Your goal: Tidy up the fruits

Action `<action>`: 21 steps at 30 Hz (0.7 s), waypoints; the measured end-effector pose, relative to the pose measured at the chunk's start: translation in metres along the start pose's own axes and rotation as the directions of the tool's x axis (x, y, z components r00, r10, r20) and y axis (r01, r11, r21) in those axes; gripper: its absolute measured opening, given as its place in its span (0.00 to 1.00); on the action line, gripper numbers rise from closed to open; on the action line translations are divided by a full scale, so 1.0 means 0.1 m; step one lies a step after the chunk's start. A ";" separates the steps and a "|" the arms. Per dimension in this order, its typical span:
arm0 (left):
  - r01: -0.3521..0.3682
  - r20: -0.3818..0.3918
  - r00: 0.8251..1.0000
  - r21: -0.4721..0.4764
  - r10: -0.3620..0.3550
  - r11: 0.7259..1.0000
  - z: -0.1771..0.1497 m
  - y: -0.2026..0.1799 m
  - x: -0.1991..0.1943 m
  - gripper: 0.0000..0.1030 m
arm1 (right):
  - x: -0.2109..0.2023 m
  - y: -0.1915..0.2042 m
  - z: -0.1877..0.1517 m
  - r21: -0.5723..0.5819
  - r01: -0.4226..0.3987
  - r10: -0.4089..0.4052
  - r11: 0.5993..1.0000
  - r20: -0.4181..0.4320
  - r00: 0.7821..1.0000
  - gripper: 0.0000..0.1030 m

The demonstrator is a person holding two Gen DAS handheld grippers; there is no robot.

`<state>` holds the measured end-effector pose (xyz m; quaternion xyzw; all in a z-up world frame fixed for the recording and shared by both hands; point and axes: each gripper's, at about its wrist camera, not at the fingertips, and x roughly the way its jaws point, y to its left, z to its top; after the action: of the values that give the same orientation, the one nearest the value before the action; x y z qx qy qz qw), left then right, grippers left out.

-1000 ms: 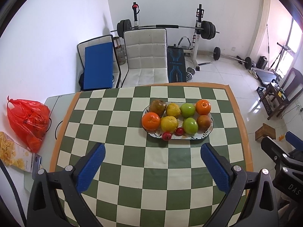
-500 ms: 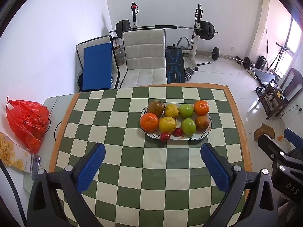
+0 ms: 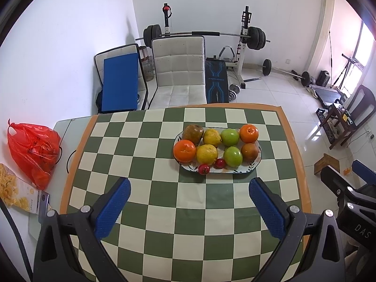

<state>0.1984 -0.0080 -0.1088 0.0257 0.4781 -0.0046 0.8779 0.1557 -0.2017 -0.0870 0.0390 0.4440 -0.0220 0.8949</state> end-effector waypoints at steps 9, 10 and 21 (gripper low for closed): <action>-0.003 -0.001 1.000 0.003 0.003 1.000 -0.01 -0.01 -0.02 1.00 | -0.02 0.00 -0.02 -0.001 -0.001 0.001 1.000 0.002 1.000 0.96; -0.003 0.001 1.000 0.004 0.003 1.000 -0.01 -0.02 -0.03 1.00 | -0.03 0.00 -0.03 -0.002 0.000 0.000 1.000 0.002 1.000 0.96; -0.004 0.003 1.000 0.005 0.004 1.000 -0.01 -0.01 -0.05 1.00 | -0.07 0.00 -0.03 0.001 -0.006 0.006 1.000 0.001 1.000 0.96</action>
<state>0.1945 -0.0090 -0.1053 0.0289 0.4768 -0.0041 0.8785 0.1493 -0.2018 -0.0829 0.0408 0.4434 -0.0195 0.8952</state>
